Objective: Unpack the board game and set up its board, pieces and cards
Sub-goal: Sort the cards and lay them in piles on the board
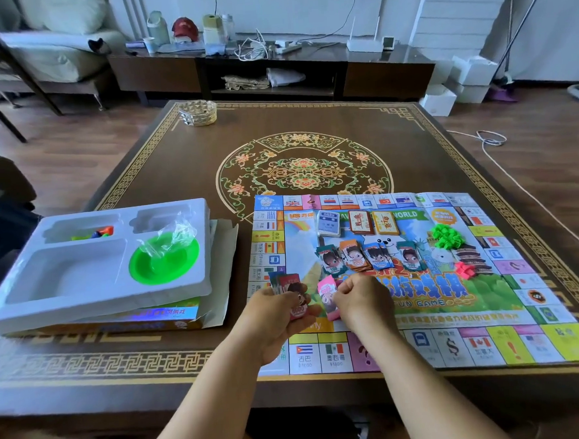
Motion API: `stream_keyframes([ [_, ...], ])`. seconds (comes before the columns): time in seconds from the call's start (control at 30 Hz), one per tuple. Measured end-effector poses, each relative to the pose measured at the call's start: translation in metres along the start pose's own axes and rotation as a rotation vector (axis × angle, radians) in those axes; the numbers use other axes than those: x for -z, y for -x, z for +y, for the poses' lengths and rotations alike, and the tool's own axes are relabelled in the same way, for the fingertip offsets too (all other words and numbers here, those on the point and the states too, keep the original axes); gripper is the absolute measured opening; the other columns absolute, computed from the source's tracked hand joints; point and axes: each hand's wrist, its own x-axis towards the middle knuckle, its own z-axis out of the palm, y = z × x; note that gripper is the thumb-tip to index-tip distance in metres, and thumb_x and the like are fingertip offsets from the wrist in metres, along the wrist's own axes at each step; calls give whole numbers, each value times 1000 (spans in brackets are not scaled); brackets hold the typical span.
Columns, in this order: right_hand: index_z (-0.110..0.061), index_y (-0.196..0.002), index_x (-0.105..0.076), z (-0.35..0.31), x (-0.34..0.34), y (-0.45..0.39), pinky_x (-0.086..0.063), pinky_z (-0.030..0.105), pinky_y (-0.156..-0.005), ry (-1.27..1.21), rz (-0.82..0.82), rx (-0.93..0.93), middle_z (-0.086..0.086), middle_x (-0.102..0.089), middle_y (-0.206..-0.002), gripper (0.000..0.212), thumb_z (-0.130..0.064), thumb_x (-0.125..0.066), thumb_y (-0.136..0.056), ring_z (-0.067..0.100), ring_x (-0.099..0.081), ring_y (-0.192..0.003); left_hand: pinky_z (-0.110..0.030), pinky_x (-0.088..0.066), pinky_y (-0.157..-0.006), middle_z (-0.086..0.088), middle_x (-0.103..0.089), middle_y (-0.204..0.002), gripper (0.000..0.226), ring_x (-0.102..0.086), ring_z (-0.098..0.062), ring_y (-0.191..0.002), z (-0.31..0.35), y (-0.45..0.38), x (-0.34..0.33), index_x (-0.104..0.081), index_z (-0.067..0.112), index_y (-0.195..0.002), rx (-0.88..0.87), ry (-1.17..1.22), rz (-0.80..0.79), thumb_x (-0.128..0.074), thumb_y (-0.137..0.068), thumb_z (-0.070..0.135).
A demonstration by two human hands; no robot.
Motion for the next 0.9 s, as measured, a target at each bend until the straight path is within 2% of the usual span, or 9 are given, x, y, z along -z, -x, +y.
stream_keyframes([
  [0.17,-16,-99,-61,4,-5,5,-42,28,-75,78,55,99,3,-57,-104,17,-28,-62,-88,22,-57,-91,-27,-58,-64,-15,-64,-89,9,-68,-23,-76,-1,0,-1,-58,2,-99,-7,27,-7,-51,-94,1],
  [0.23,-20,-88,-62,2,1,10,-43,29,-71,-147,24,102,-2,-60,-91,17,-36,-64,-86,17,-57,-80,-27,-58,-63,-15,-65,-85,9,-67,-22,-73,-2,-1,-3,-58,1,-100,-20,25,-6,-56,-91,3],
  [0.33,-19,-75,-65,-5,14,26,-45,29,-68,-651,-199,-17,-4,-65,-71,25,-42,-65,-84,13,-60,-73,-27,-59,-61,-14,-67,-80,14,-68,-20,-67,-4,-1,-8,-60,-1,-98,-37,11,12,-64,-86,5],
  [0.4,-19,-74,-67,-4,19,32,-46,27,-69,-752,-292,-36,-1,-69,-76,19,-36,-69,-83,15,-62,-79,-25,-57,-57,-12,-69,-75,16,-68,-18,-63,-6,0,-13,-64,-1,-97,-51,-7,1,-68,-83,7],
  [0.5,-18,-80,-68,-6,24,35,-41,18,-55,-804,-303,-62,-1,-68,-74,9,-24,-68,-85,9,-59,-68,-24,-55,-56,-11,-71,-77,16,-68,-20,-67,-8,2,-17,-66,1,-96,-46,-17,-17,-69,-82,8],
  [0.57,-16,-84,-69,-5,23,33,-39,14,-49,-779,-262,-84,-4,-67,-72,7,-23,-67,-86,7,-57,-63,-25,-56,-58,-13,-71,-81,16,-68,-21,-69,-8,3,-16,-65,2,-96,-38,-3,-24,-69,-81,6],
  [0.63,-17,-81,-70,-2,21,25,-42,20,-53,-720,-160,-83,-4,-65,-71,8,-22,-67,-86,11,-58,-65,-27,-58,-61,-14,-69,-81,12,-67,-20,-69,-8,2,-14,-63,1,-95,-32,23,-11,-67,-83,4],
  [0.73,-18,-73,-69,2,20,13,-44,25,-60,-416,-6,-11,-2,-65,-69,16,-27,-65,-86,16,-58,-67,-29,-58,-67,-14,-65,-80,8,-65,-20,-69,-8,0,-7,-59,2,-91,-33,44,60,-65,-85,2],
  [0.9,-18,-70,-62,0,5,4,-35,24,-56,-32,16,45,0,-66,-74,23,-33,-62,-86,19,-56,-66,-33,-56,-71,-14,-61,-84,5,-62,-22,-72,-7,-6,1,-55,3,-94,-26,86,80,-58,-90,4],
])
